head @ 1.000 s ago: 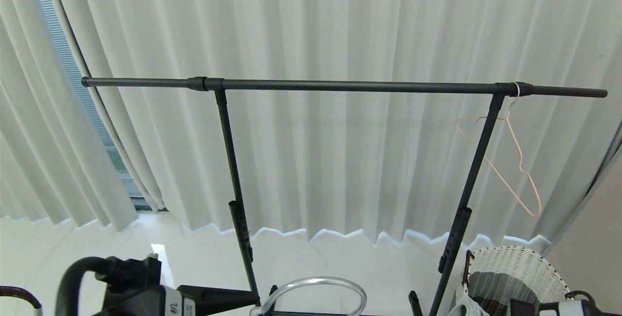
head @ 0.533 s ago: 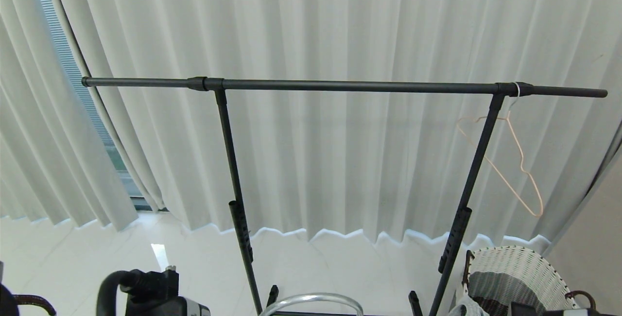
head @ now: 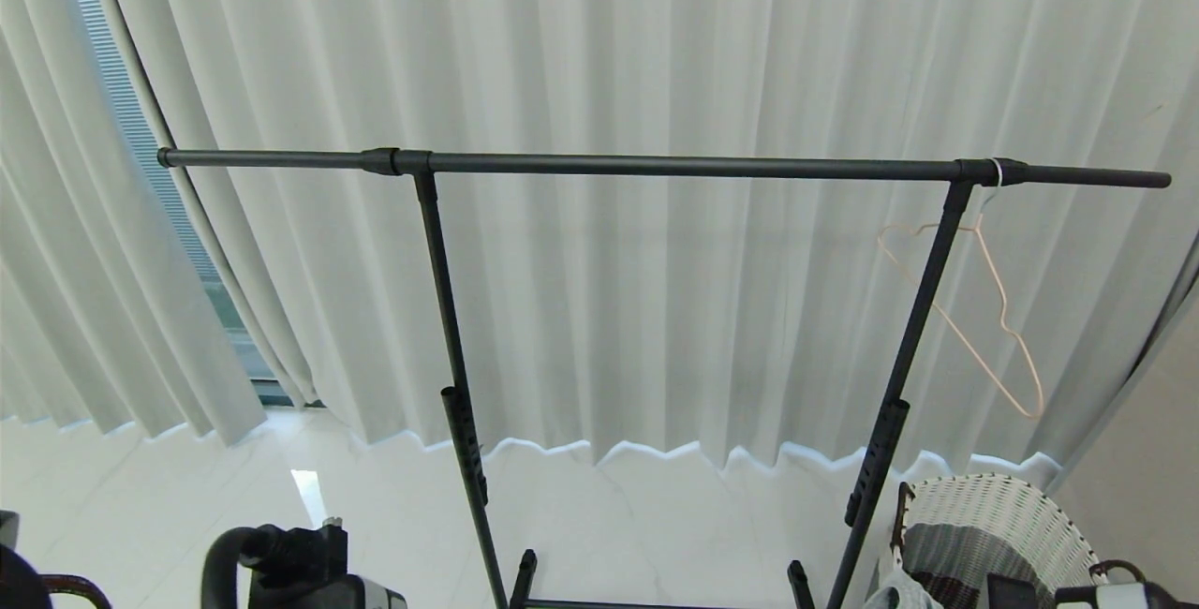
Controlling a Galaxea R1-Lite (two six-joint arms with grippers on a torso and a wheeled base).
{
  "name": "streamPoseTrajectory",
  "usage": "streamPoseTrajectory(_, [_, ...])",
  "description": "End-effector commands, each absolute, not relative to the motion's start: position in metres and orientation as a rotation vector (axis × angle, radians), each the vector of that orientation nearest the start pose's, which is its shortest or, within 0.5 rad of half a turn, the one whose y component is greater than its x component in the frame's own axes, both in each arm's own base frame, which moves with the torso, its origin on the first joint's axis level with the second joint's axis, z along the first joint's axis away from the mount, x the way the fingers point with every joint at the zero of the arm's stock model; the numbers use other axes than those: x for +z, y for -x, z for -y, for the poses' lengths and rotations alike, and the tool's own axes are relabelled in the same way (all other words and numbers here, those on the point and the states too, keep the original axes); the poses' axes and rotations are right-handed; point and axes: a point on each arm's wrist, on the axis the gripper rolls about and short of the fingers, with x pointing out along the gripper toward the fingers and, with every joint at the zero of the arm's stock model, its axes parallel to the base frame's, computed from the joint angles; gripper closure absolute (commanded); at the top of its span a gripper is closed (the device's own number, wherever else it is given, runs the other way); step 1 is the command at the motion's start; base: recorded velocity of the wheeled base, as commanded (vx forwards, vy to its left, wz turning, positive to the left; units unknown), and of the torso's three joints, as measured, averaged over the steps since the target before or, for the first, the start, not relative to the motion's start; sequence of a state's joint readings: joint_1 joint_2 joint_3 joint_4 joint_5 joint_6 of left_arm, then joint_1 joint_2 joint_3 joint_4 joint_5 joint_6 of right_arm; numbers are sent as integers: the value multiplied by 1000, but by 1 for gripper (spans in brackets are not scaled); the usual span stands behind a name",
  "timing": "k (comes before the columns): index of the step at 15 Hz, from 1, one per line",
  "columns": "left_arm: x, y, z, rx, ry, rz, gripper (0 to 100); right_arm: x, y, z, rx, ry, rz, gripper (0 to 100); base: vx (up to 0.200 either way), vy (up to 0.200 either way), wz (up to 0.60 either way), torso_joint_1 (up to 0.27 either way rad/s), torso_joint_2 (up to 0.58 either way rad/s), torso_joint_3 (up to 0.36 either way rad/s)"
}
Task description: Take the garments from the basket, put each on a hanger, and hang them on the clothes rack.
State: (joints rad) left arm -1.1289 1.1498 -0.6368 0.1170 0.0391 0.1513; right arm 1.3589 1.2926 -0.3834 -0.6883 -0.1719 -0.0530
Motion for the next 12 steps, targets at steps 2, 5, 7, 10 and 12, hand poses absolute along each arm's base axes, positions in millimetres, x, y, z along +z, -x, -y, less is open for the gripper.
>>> streamPoseTrajectory(2, [193, -70, 133, -1058, -488, -483, 100, 174, -43, -179, 1187, 212, -140, 0, 0, 0, 0, 0, 0, 0])
streamPoseTrajectory(5, [194, -72, 132, -1041, -472, -470, 100, 174, -43, -180, 1186, 213, -137, 0, 0, 0, 0, 0, 0, 0])
streamPoseTrajectory(7, [191, -76, 131, -1011, -459, -459, 100, 175, -43, -179, 1183, 211, -134, 0, 0, 0, 0, 0, 0, 0])
streamPoseTrajectory(10, [180, -81, 128, -878, -469, -424, 100, 176, -44, -177, 1176, 206, -130, 0, 0, 0, 0, 0, 0, 0])
streamPoseTrajectory(12, [179, -82, 127, -822, -469, -403, 100, 176, -44, -177, 1175, 204, -130, 0, 0, 0, 0, 0, 0, 0])
